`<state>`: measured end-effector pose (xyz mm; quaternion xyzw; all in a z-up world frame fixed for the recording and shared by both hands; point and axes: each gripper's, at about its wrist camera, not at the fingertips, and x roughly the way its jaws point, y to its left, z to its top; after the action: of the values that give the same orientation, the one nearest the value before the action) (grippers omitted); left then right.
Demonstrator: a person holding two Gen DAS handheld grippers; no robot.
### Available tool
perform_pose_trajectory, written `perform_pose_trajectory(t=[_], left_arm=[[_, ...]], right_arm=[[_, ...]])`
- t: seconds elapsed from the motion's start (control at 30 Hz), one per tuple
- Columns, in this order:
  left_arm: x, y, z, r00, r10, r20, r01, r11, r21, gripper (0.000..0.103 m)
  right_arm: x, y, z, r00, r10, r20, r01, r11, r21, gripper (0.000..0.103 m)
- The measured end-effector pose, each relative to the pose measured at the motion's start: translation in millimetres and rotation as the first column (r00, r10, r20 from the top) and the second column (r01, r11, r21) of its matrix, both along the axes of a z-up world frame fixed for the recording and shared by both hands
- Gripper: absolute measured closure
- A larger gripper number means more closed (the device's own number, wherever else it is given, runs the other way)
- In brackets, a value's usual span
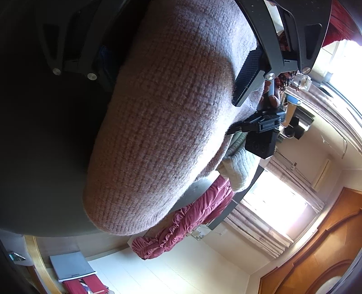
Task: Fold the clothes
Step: 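Grasp the folded pink sweater with both grippers and lift it off the bench, then carry the folded pink sweater with both grippers over the white sweater stack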
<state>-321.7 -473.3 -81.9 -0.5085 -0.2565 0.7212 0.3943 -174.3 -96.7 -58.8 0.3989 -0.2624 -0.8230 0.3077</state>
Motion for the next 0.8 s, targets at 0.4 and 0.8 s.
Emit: perform_pose_trajectory(t=[0.4, 0.8], left_arm=[[10, -5, 2, 0.997, 0.034, -0.076, -0.036, 0.999, -0.021, 0.066], [38, -4, 21, 0.975, 0.097, -0.2, -0.096, 0.995, 0.014, 0.072]], right_arm=[[-8, 22, -7, 0.999, -0.025, 0.042, 0.03, 0.991, -0.128, 0.044], [-8, 21, -1, 0.999, -0.034, 0.006, 0.034, 0.988, -0.149, 0.046]])
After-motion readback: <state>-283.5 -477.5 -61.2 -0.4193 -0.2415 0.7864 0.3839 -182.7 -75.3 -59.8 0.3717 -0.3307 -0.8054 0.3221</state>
